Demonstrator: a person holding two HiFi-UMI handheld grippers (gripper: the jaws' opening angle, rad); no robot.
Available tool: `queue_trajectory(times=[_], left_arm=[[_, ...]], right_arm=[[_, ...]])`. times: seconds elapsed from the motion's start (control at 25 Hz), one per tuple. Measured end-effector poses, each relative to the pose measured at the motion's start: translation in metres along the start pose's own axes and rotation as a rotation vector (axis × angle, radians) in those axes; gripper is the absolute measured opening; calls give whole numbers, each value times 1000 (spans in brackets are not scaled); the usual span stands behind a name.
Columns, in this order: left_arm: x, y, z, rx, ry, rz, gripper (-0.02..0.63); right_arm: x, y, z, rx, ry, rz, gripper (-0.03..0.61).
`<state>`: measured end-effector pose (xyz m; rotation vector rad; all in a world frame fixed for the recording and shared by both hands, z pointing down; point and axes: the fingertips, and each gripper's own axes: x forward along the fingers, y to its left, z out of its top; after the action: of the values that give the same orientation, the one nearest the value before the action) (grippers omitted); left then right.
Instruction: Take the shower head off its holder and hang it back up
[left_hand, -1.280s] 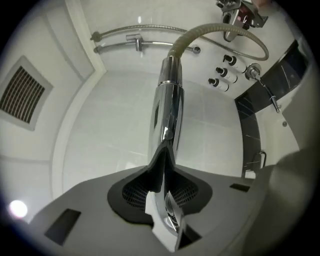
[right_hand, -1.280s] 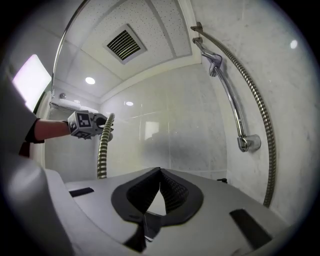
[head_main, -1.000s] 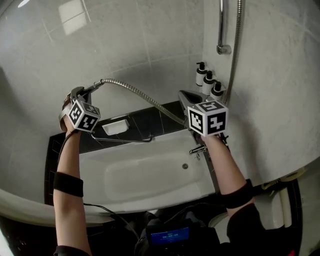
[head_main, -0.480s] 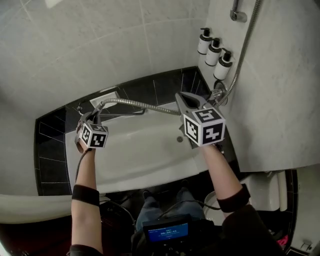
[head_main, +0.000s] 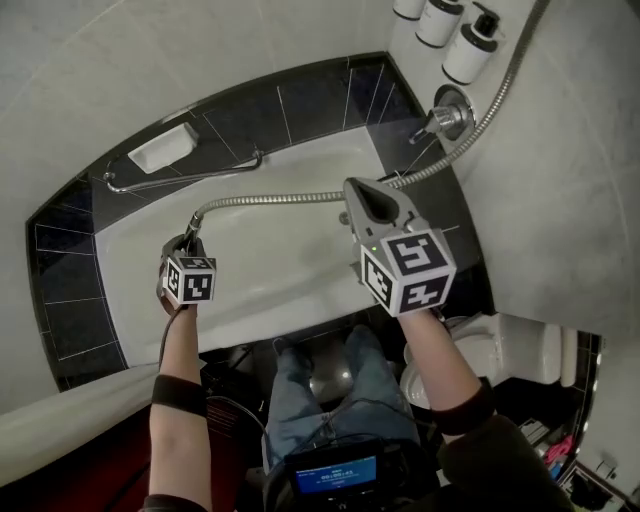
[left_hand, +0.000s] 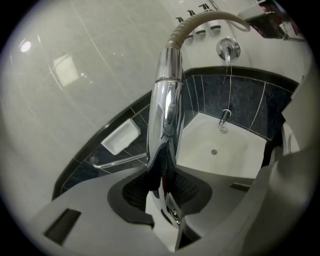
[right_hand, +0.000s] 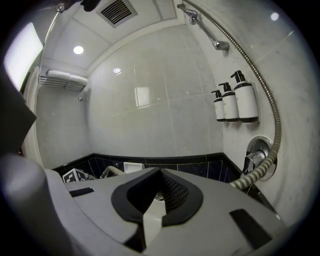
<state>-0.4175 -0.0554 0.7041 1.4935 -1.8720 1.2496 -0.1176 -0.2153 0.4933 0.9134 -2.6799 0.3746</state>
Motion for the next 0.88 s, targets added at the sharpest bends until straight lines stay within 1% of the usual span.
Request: queue_trajectory(times=[0.12,0.2,0.36,0.52,0.68,0.88], left_arm=[[33,-35,-27,-4,28,-29,87],[56,-60,-43,-3,48,-51,87],[106,-111,-66,2,81,-104,87],[157,-164,-73,10,106,-163,87],[206,-205,-72,-12,107,-208,86],[252,-250,-73,6,101,-259,86]], right_arm=[[11,-8,-36,14,15,-3,21],[18,-22,-65,19,26,-31,21],[38,-49,-106,-7,30,-67,21],[59,-74,-147,-26,48,-83,21],[79,-94,-208,-3,116,-84,21],[91,-115,-282,30,192,-108,21]])
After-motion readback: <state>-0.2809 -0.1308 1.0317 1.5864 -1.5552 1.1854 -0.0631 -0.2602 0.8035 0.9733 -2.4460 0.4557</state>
